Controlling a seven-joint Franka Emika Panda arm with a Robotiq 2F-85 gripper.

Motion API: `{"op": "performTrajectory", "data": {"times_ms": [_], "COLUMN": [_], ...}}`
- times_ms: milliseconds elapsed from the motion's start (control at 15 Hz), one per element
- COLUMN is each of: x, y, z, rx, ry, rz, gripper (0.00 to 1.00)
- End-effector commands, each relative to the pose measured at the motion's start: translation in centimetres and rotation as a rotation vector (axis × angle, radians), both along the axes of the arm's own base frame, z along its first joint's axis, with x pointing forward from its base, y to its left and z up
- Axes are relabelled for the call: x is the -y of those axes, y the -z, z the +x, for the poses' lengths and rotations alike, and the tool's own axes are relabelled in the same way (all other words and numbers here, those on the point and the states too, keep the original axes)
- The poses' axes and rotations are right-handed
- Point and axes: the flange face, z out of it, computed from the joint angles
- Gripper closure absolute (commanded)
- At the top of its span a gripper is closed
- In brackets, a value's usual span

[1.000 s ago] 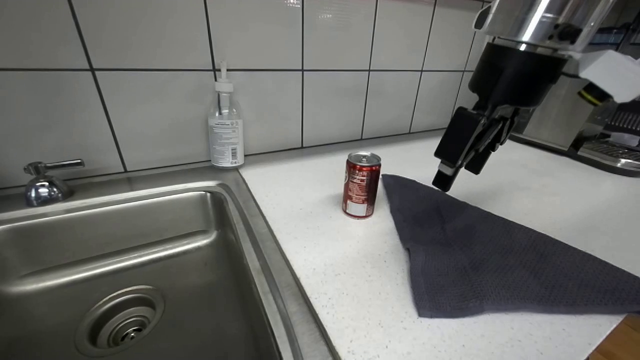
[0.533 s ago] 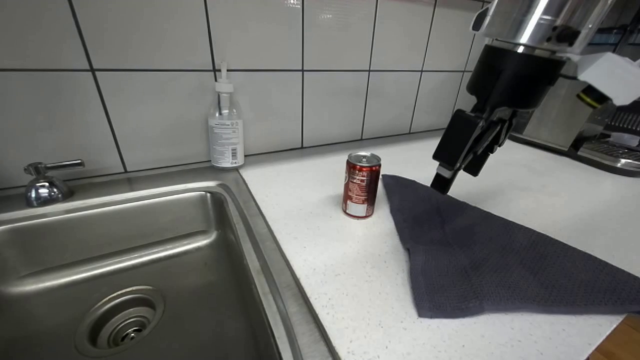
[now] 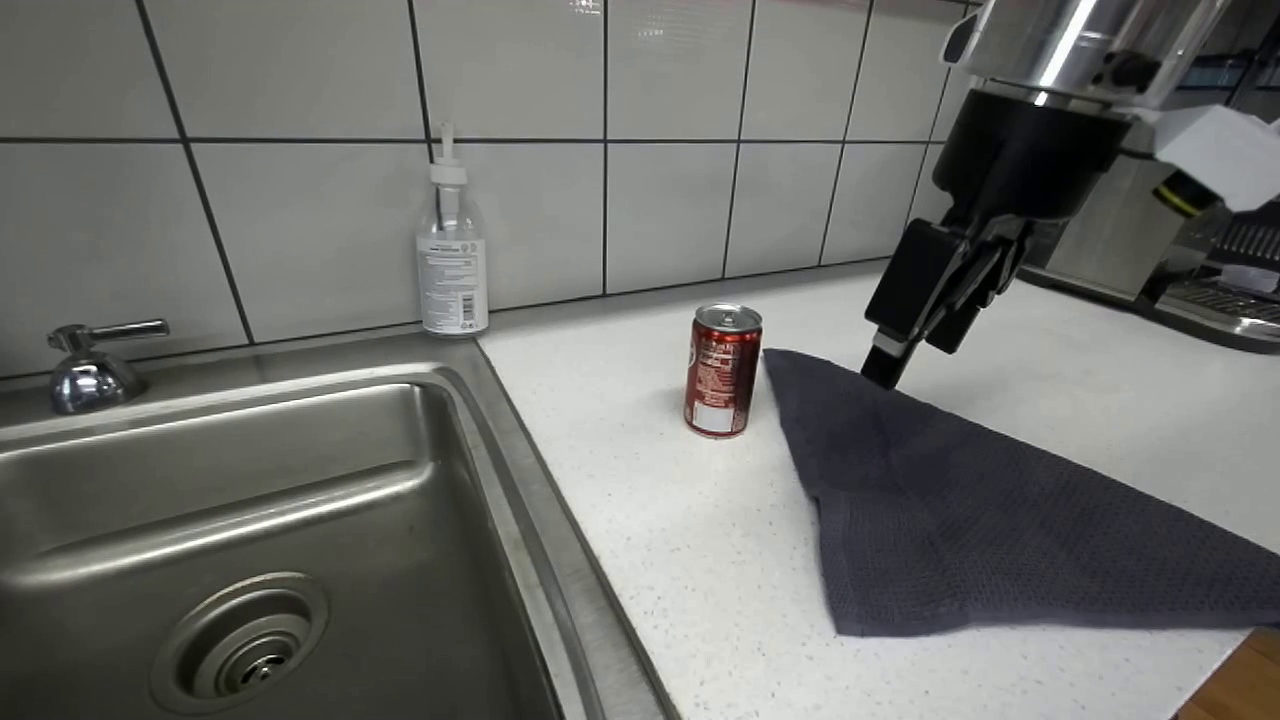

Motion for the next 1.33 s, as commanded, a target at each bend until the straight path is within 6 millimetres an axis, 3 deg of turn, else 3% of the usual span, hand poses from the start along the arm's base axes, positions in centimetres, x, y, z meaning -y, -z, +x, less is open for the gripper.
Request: {"op": "performTrajectory", "data": {"times_ms": [0,733,1267], "x": [0.4,6.5,7.1], "y": [0.1,1.2,1.6], "z": [0.0,1.8,4.6], "rx": [-0.007,-0.048,-0.046], "ry": [0.013,0.211,0.304], "rz": [0.0,0.017,0.051], "gripper": [0.0,0.0,0.0]}}
